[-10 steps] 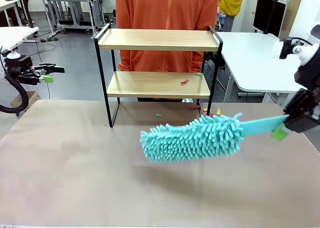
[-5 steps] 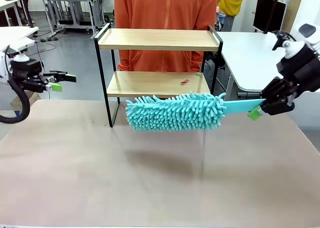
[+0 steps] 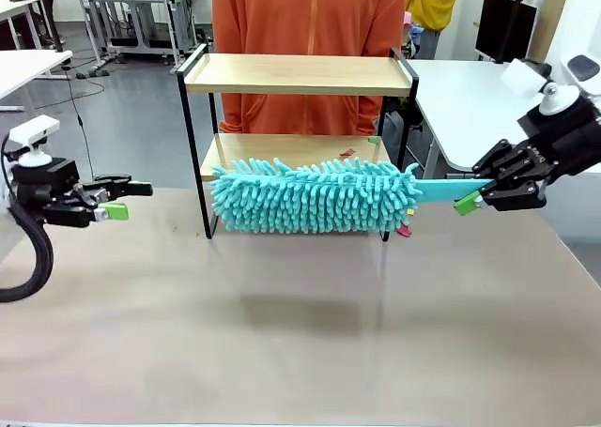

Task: Clean the shelf.
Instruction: Hand the Duster back to the human.

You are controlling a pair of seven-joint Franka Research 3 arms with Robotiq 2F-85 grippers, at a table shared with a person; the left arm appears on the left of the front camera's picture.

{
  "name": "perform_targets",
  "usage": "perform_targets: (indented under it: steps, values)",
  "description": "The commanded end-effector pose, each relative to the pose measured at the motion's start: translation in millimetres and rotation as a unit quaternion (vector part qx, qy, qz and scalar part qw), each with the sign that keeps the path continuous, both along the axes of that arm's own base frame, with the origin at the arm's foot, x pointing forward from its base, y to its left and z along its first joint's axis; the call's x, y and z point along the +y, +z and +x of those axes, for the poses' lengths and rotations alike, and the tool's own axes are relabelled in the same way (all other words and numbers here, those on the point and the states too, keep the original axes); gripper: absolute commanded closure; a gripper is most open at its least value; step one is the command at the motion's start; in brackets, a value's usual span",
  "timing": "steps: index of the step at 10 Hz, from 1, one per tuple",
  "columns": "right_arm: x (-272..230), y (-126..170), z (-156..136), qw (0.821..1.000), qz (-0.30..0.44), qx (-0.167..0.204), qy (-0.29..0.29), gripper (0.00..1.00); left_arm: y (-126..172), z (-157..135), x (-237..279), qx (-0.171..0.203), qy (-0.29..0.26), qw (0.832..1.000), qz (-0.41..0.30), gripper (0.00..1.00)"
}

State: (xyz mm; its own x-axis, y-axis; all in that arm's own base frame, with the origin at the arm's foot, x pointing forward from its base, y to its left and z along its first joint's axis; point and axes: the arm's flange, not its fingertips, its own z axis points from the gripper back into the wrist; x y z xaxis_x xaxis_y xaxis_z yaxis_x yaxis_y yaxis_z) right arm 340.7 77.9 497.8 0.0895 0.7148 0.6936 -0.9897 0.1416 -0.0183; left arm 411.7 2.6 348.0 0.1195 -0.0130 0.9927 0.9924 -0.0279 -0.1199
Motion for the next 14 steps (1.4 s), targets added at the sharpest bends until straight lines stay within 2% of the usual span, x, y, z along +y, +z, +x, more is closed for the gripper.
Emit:
perform_targets:
  steps: [1, 2, 3, 6, 7, 10, 12, 13, 14]
  values:
    - [4, -22, 2, 0.999, 0.026, -0.016, 0.036, 0.87, 2, -16, -22, -0.018, 0.007, 1.000, 0.004, 0.00]
    - [5, -20, 1, 0.999, 0.027, -0.015, 0.005, 0.87, 3, -15, -26, 0.003, 0.001, 1.000, 0.016, 0.00]
    - [3, -7, 3, 1.000, 0.007, -0.006, 0.016, 0.87, -2, -12, -10, -0.006, 0.003, 1.000, 0.001, 0.00]
    - [4, -13, 5, 1.000, 0.000, -0.002, 0.014, 0.87, -3, -16, -17, -0.006, 0.001, 1.000, 0.008, 0.00]
    - [5, -18, 7, 1.000, 0.003, -0.011, 0.007, 0.87, -5, -10, -31, -0.007, 0.018, 1.000, 0.016, 0.00]
    - [7, -27, 16, 0.999, 0.016, -0.027, -0.009, 0.87, 2, -38, -73, -0.040, 0.022, 0.999, -0.005, 0.00]
    - [10, -33, 20, 0.999, 0.018, -0.033, 0.020, 0.87, 0, -45, -88, -0.055, 0.052, 0.997, -0.011, 0.00]
    - [5, -21, 13, 1.000, 0.002, -0.004, -0.009, 0.87, 0, -44, -96, -0.066, 0.057, 0.996, -0.012, 0.00]
    - [5, -21, 13, 1.000, 0.002, -0.004, -0.009, 0.87, 1, -42, -101, -0.070, 0.057, 0.996, -0.013, 0.00]
